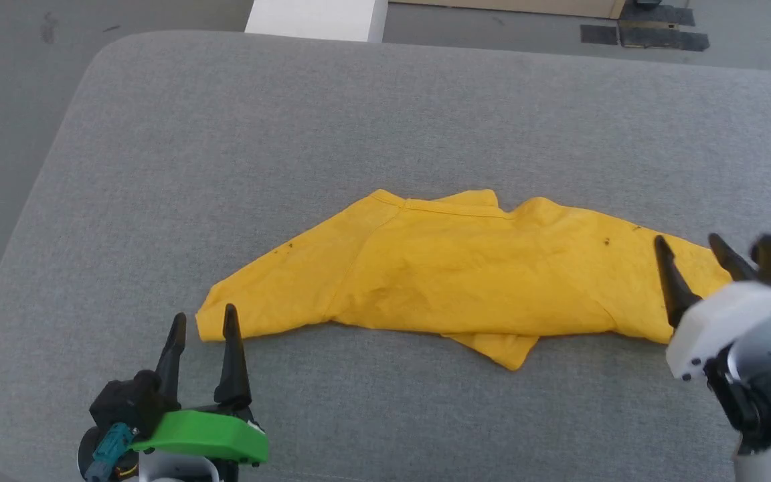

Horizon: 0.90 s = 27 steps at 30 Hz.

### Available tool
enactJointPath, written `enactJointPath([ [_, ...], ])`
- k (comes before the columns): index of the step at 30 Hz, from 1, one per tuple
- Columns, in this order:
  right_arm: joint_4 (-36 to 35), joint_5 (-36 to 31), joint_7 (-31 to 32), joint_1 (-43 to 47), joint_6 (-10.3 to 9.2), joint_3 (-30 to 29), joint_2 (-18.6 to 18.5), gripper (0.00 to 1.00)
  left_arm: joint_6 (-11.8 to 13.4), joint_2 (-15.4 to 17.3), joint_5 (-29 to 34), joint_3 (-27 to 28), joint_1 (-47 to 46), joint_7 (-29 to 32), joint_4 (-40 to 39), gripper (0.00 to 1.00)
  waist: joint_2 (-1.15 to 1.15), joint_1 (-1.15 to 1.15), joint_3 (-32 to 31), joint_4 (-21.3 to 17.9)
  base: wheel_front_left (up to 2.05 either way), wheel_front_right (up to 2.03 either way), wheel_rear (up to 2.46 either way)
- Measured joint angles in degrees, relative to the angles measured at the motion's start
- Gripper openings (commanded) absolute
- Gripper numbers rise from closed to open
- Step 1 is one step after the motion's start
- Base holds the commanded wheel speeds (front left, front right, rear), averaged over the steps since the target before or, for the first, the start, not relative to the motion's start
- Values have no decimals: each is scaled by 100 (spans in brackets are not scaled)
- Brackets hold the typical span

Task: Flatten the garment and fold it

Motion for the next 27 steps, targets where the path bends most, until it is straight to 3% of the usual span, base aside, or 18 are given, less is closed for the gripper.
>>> enactJointPath([
  [6, 660, 261, 1262, -857, 1, 676, -712, 100, -21, -10, 122, -18, -8, -5, 2, 100, 0, 0, 111, 140, 0, 0, 0],
  [11, 1337, 426, 1874, -1533, 1, 1105, -1101, 100, -84, -40, 156, -93, -34, -22, 47, 100, 0, 0, 226, 285, 0, 0, 0],
  [15, 1987, 422, 2028, -1967, 1, 1634, -1641, 100, -141, -110, 157, -207, -72, -22, 138, 100, 0, 1, 341, 482, 0, 0, 0],
  [25, 2840, 635, 1814, -2178, 1, 2201, -2068, 100, -165, -148, 156, -311, -164, -22, 278, 100, 0, 1, 555, 783, 0, 0, 0],
  [26, 2871, 667, 1756, -2184, 1, 2204, -2098, 94, -165, -149, 157, -316, -169, -22, 287, 100, 0, 1, 568, 799, 0, 0, 0],
  [27, 2956, 654, 1445, -2222, 4, 2191, -2151, 13, -165, -158, 156, -336, -191, -22, 307, 100, 0, 1, 594, 817, 0, 0, 0],
])
